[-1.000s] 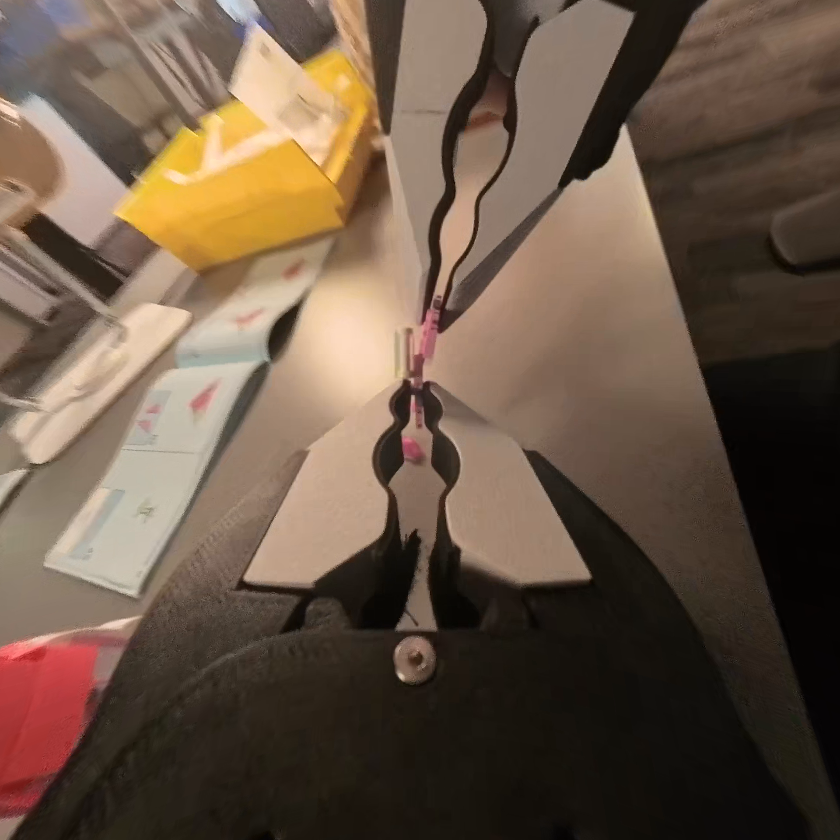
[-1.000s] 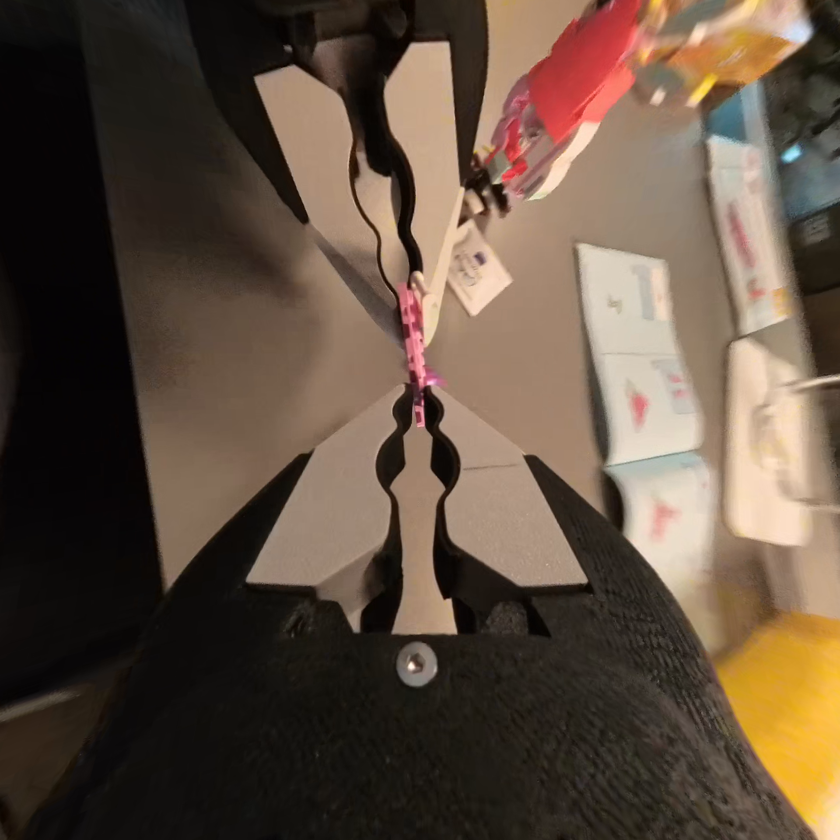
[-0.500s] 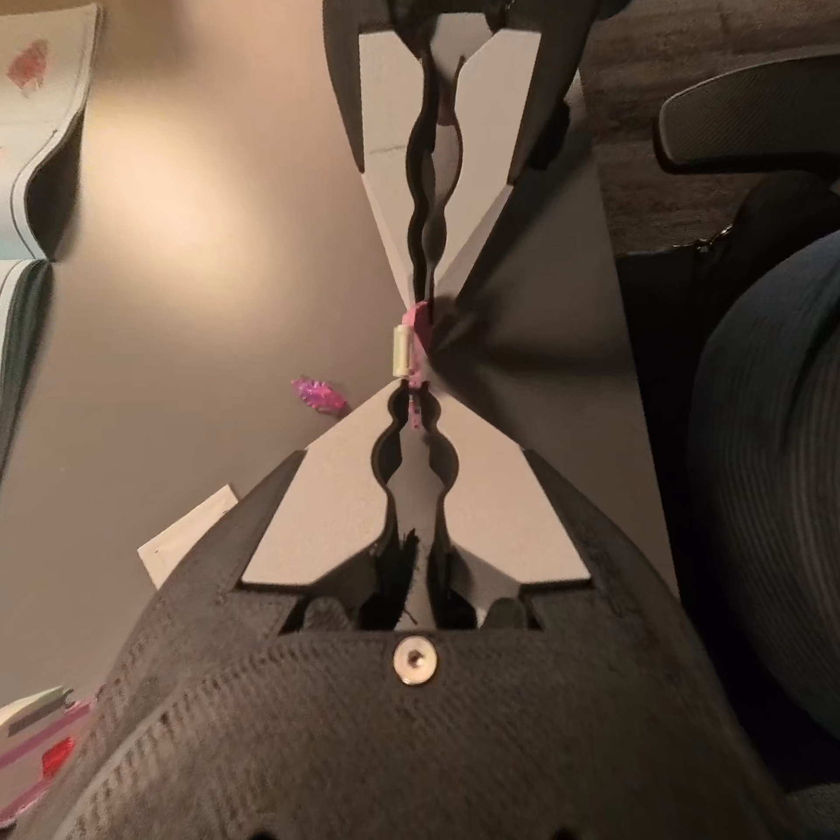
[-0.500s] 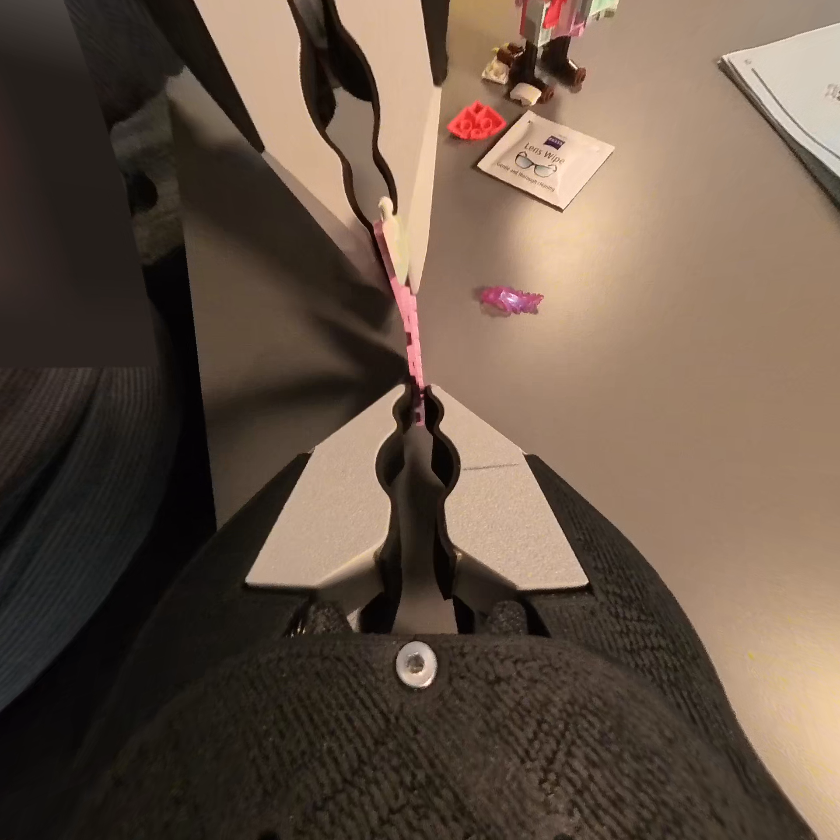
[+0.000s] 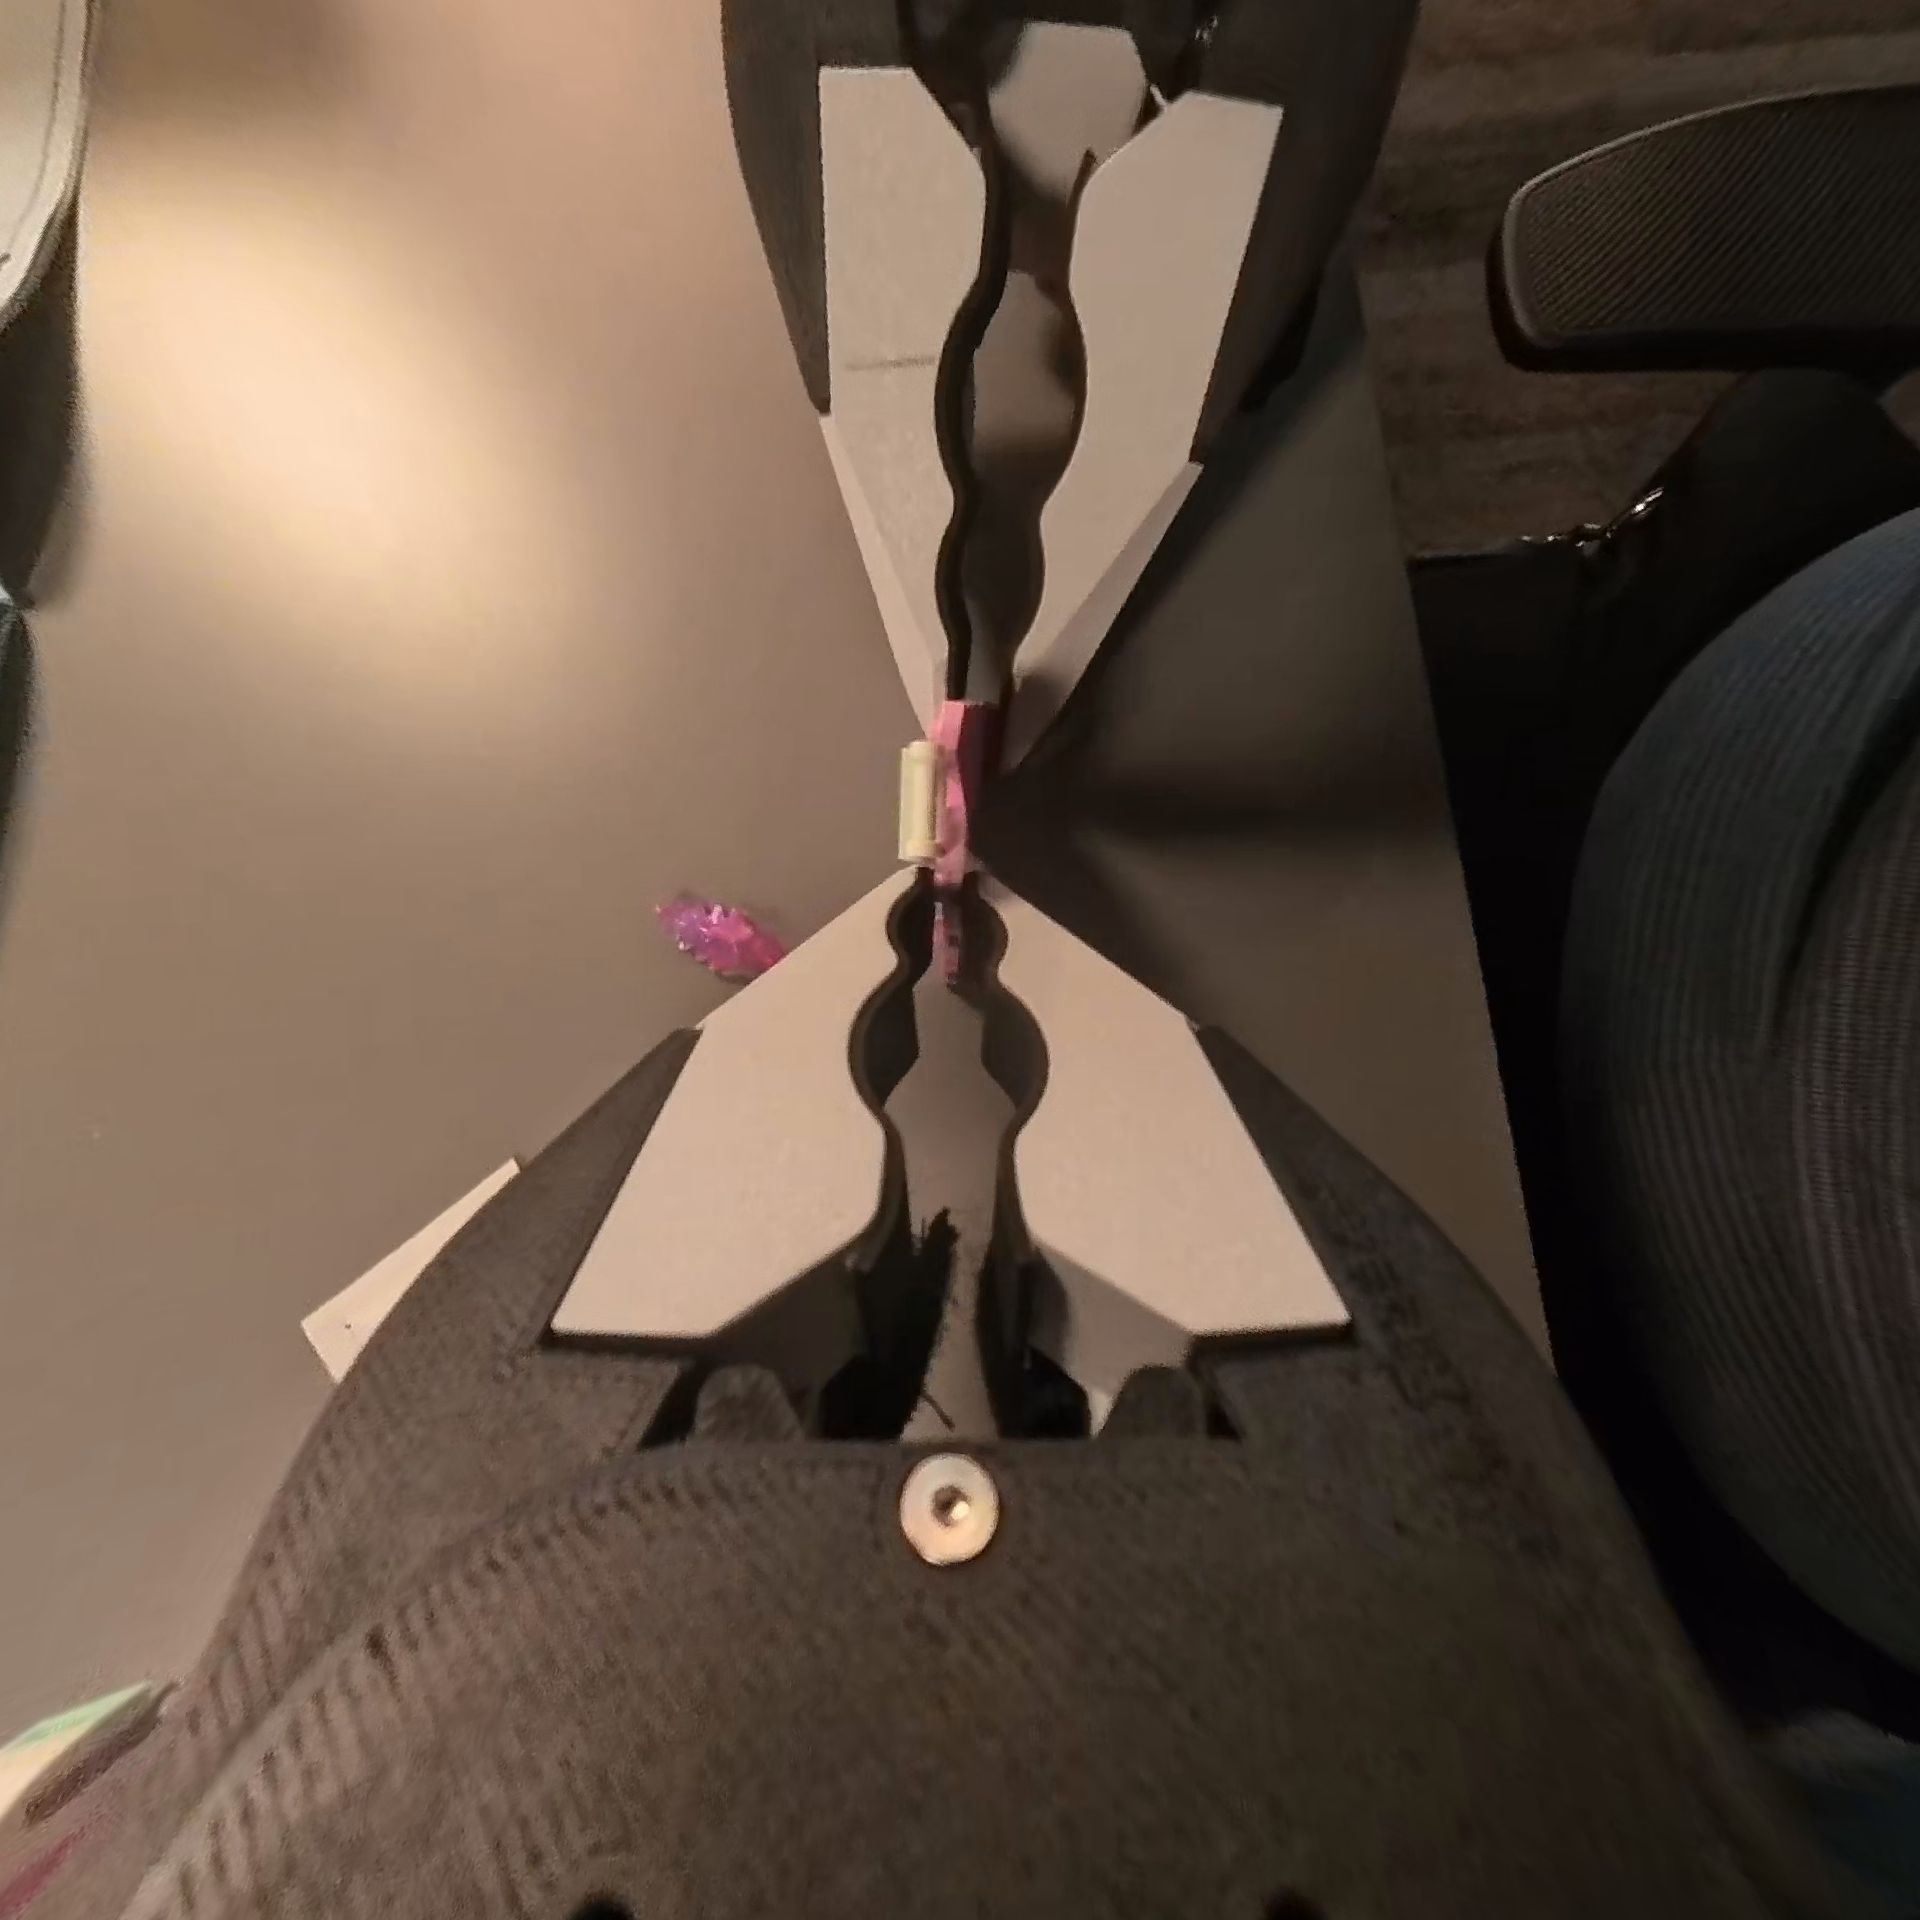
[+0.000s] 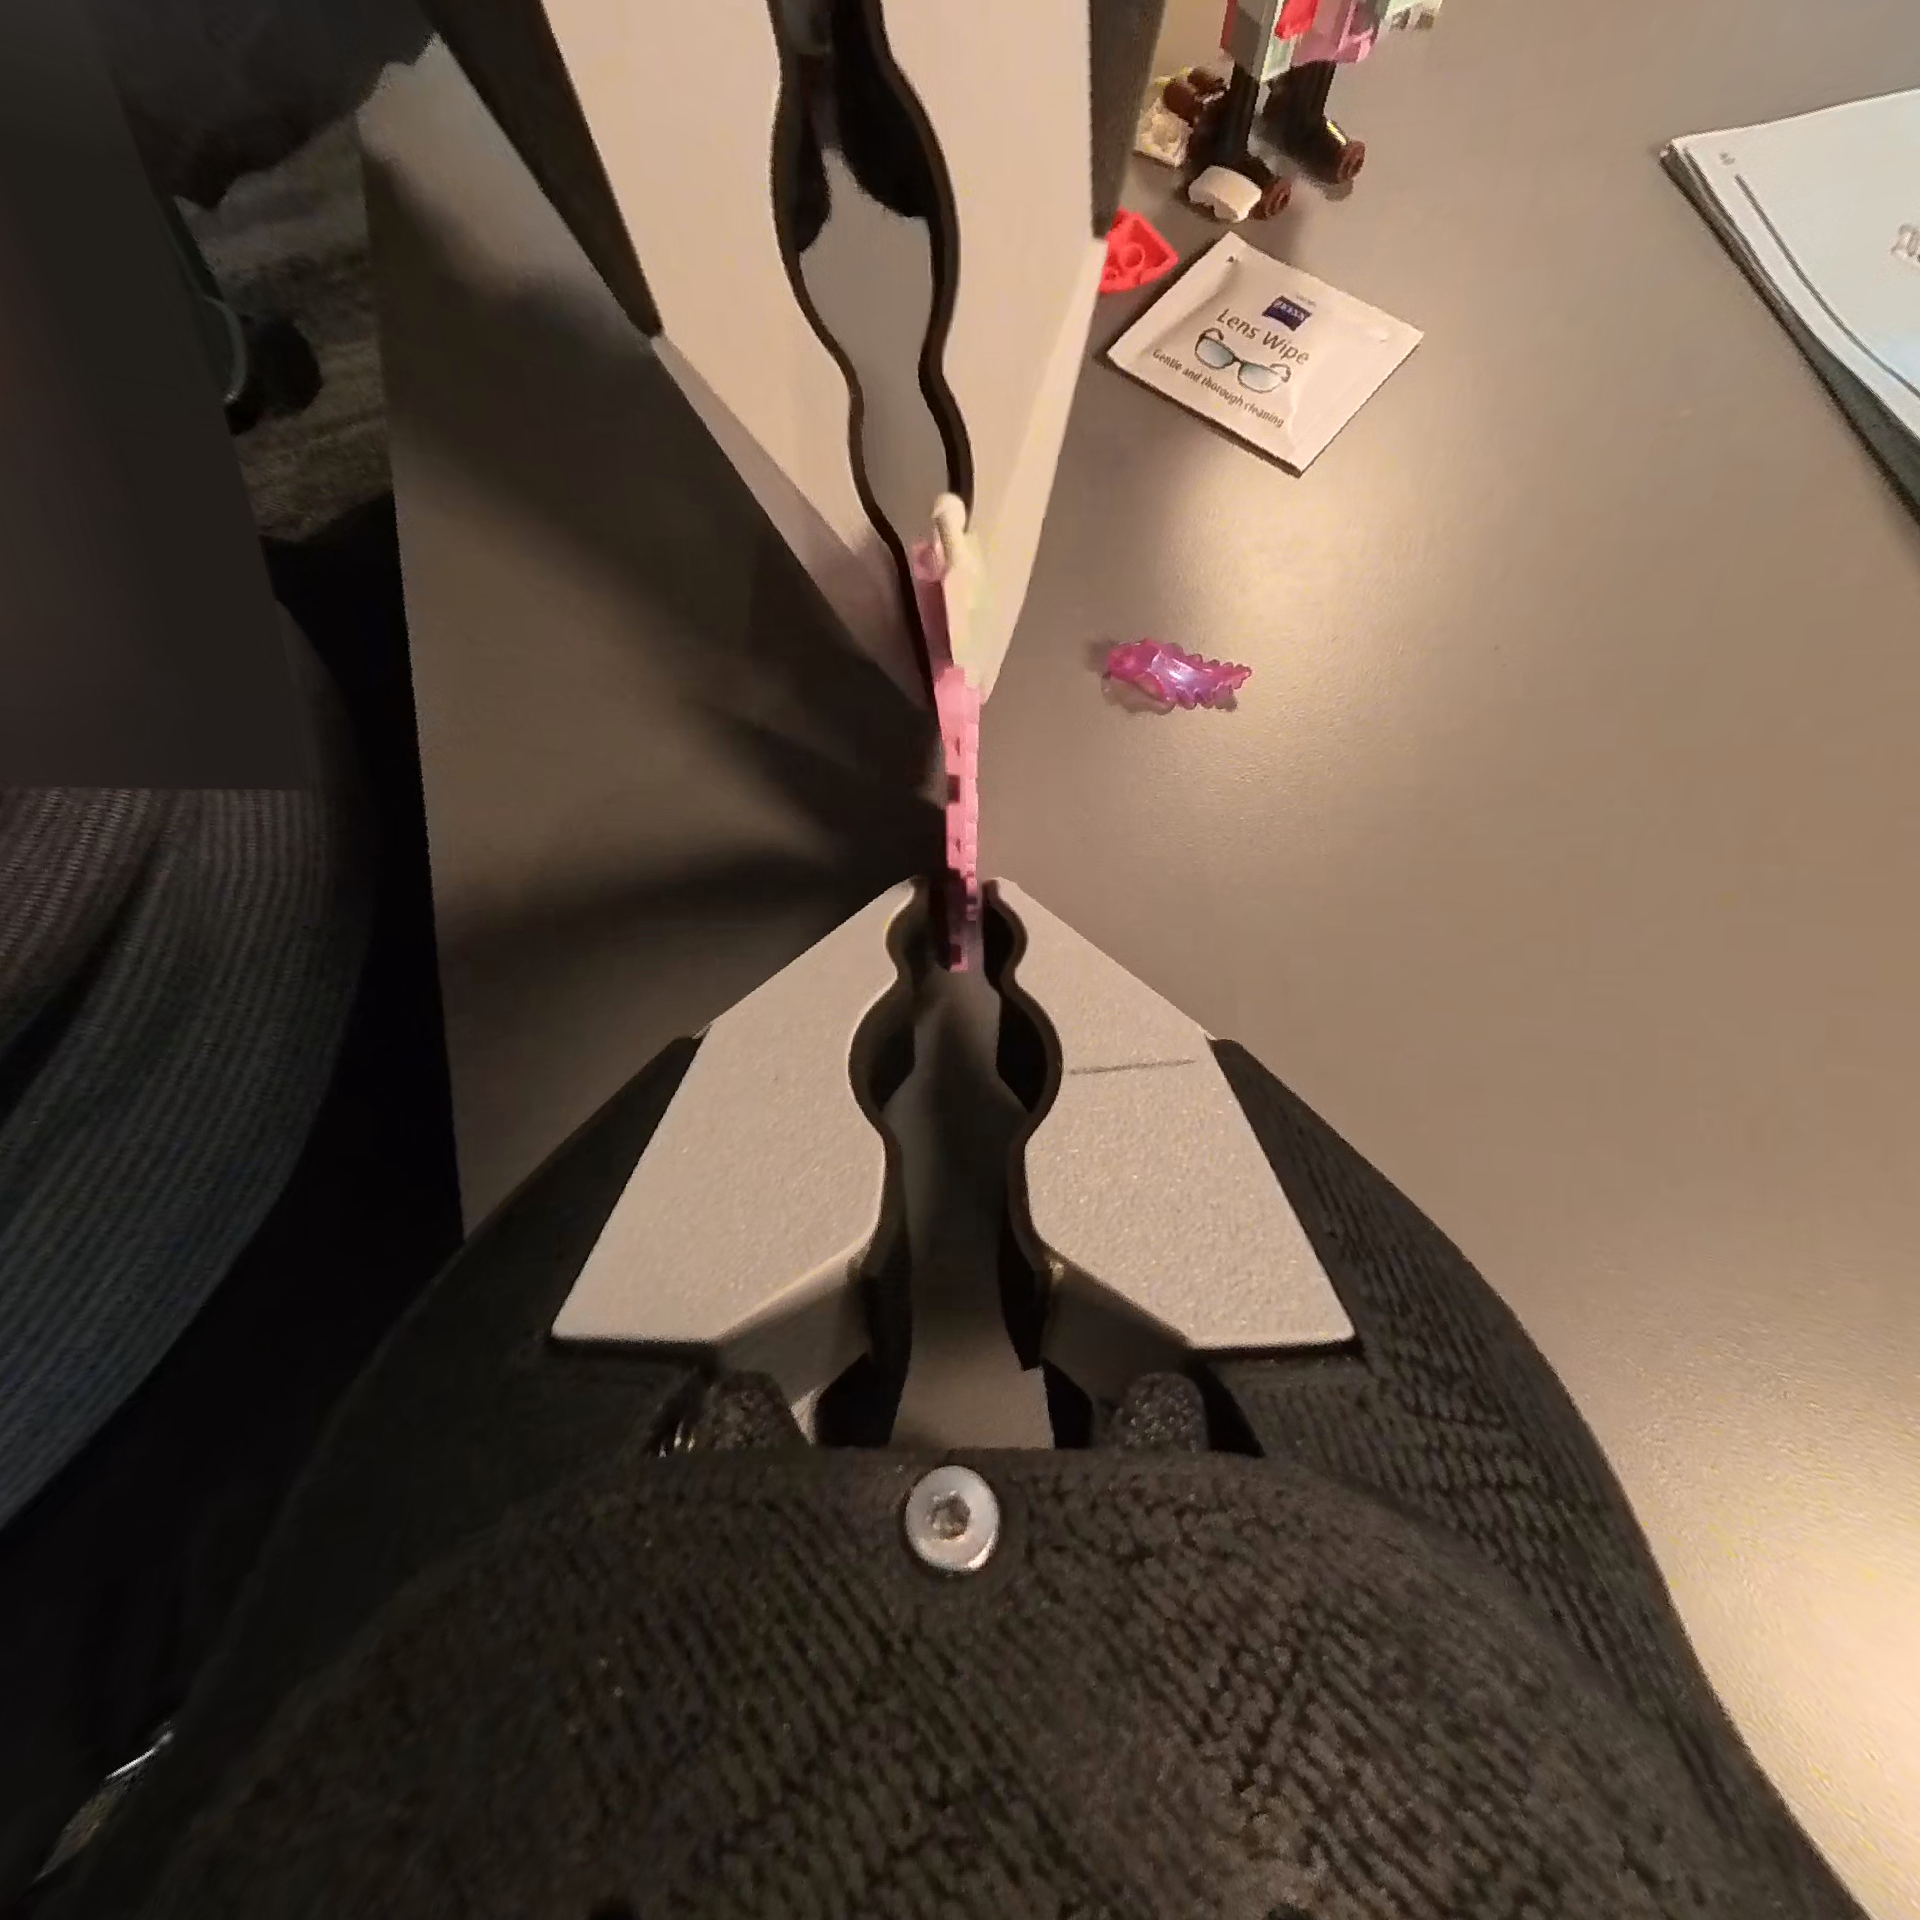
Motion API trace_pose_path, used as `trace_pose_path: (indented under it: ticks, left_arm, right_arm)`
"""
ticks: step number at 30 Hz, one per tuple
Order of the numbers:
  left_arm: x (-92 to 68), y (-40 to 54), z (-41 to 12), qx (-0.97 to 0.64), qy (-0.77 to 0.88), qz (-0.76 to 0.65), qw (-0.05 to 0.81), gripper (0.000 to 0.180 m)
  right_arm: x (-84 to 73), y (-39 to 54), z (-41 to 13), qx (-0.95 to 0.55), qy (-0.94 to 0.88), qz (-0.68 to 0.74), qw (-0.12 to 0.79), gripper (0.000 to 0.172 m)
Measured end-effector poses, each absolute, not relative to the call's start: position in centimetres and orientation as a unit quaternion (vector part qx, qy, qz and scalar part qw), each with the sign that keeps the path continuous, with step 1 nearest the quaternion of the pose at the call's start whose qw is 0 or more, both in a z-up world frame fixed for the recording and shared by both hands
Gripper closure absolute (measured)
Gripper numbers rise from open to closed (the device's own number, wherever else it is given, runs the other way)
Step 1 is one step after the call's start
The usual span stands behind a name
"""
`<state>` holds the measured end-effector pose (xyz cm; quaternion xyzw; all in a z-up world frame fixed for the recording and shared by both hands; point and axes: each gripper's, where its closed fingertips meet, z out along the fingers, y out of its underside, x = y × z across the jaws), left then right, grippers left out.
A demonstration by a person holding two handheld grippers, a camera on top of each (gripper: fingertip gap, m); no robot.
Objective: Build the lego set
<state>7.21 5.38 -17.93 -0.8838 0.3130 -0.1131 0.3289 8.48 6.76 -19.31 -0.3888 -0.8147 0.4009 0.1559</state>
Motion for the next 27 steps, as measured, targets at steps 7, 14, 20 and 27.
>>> trace_pose_path:
  ticks: [7, 14, 20, 27]
  left_arm:
    - [7.1, 5.6, -18.0, -0.887, 0.328, -0.11, 0.305, 0.177]
    - [7.0, 5.9, -18.1, -0.892, 0.325, -0.113, 0.292, 0.177]
    - [6.8, 5.7, -18.1, -0.896, 0.318, -0.123, 0.284, 0.177]
    - [6.1, 5.8, -17.9, -0.899, 0.299, -0.121, 0.295, 0.177]
  right_arm:
    - [8.4, 7.0, -19.3, -0.387, -0.816, 0.395, 0.169, 0.155]
    - [8.2, 7.3, -18.9, -0.38, -0.812, 0.4, 0.19, 0.159]
    - [8.3, 7.4, -18.8, -0.371, -0.816, 0.393, 0.207, 0.168]
    - [8.4, 6.8, -18.5, -0.342, -0.823, 0.401, 0.213, 0.168]
